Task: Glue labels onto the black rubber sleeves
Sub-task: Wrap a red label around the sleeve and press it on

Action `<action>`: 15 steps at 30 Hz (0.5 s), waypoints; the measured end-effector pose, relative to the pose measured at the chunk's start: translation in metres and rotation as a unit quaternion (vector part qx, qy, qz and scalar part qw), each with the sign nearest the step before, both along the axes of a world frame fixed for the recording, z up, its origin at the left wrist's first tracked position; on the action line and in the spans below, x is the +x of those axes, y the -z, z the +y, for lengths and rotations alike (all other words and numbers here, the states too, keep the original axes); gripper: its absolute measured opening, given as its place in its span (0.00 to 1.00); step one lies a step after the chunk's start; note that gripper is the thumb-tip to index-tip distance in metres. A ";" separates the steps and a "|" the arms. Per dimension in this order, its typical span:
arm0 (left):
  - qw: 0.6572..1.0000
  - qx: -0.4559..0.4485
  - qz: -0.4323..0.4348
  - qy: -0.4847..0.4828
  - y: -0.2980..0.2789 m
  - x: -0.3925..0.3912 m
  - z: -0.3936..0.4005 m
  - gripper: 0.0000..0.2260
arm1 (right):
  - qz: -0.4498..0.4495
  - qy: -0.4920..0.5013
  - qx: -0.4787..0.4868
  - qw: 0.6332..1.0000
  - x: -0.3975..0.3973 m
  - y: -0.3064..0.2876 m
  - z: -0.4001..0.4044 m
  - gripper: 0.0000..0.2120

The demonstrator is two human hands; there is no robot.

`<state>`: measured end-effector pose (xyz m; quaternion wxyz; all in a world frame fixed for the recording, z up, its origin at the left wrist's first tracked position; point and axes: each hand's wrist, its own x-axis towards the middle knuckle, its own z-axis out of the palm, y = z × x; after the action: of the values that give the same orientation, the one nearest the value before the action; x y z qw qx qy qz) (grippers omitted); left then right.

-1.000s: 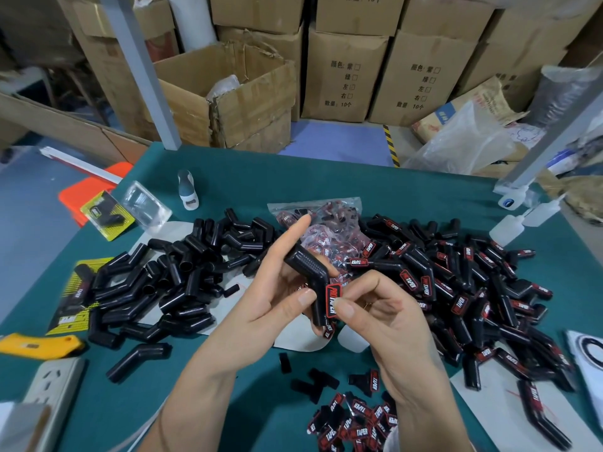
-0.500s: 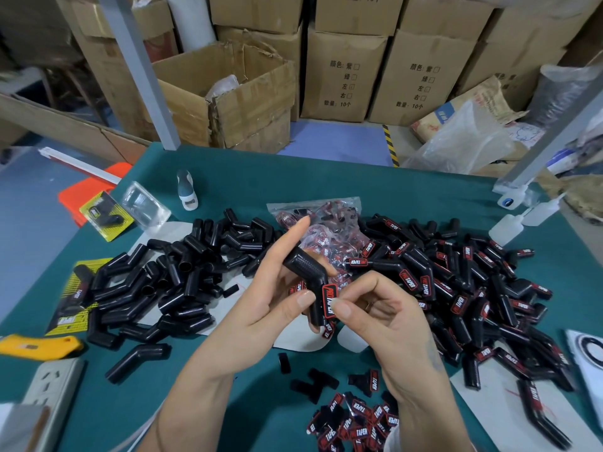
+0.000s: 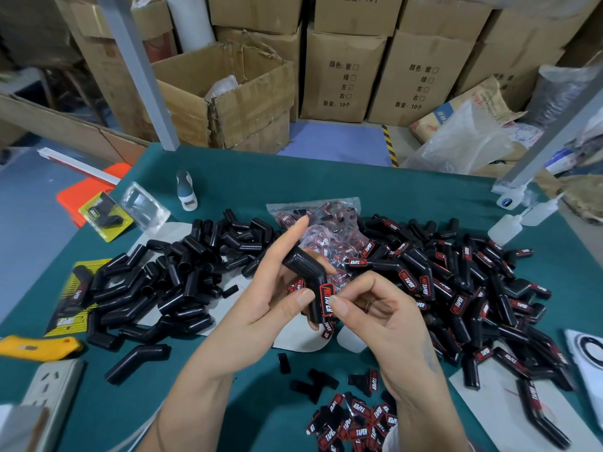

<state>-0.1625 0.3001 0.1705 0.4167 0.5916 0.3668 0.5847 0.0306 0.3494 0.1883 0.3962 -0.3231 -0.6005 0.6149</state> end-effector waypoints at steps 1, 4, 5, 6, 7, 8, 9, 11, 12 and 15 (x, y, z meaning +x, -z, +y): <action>1.000 -0.002 0.003 -0.004 0.000 0.000 0.000 0.30 | -0.002 0.001 0.002 1.000 0.000 0.001 0.000 0.10; 1.000 -0.002 0.008 -0.006 0.001 0.000 0.000 0.30 | -0.002 0.002 0.007 1.000 0.000 0.001 0.000 0.08; 1.000 0.000 0.008 -0.005 0.001 0.000 0.000 0.30 | 0.000 0.002 0.005 1.000 0.000 0.001 0.000 0.08; 1.000 0.003 0.007 -0.004 0.000 0.001 0.000 0.30 | 0.002 0.001 0.004 1.000 0.000 0.001 0.000 0.08; 1.000 0.006 0.007 -0.002 -0.001 0.001 0.000 0.30 | 0.005 0.001 0.002 1.000 0.000 0.001 0.000 0.08; 1.000 0.009 0.007 -0.001 -0.002 0.001 0.000 0.29 | 0.008 0.001 0.000 1.000 -0.001 0.001 0.000 0.08; 1.000 0.013 0.007 0.000 -0.002 0.002 -0.001 0.29 | 0.011 0.000 -0.002 1.000 -0.002 0.001 -0.001 0.08; 1.000 0.017 0.006 0.001 -0.004 0.003 -0.001 0.29 | 0.014 -0.001 -0.003 1.000 -0.002 0.000 -0.001 0.08; 1.000 0.016 0.006 -0.001 -0.004 0.003 -0.001 0.29 | 0.014 -0.001 -0.002 1.000 -0.002 0.000 -0.001 0.08; 1.000 0.012 0.010 -0.007 -0.003 0.004 -0.001 0.29 | 0.014 -0.004 -0.003 1.000 -0.002 0.000 -0.001 0.08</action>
<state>-0.1590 0.2994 0.1733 0.4018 0.5996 0.3677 0.5863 0.0290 0.3482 0.1887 0.4011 -0.3135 -0.5941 0.6228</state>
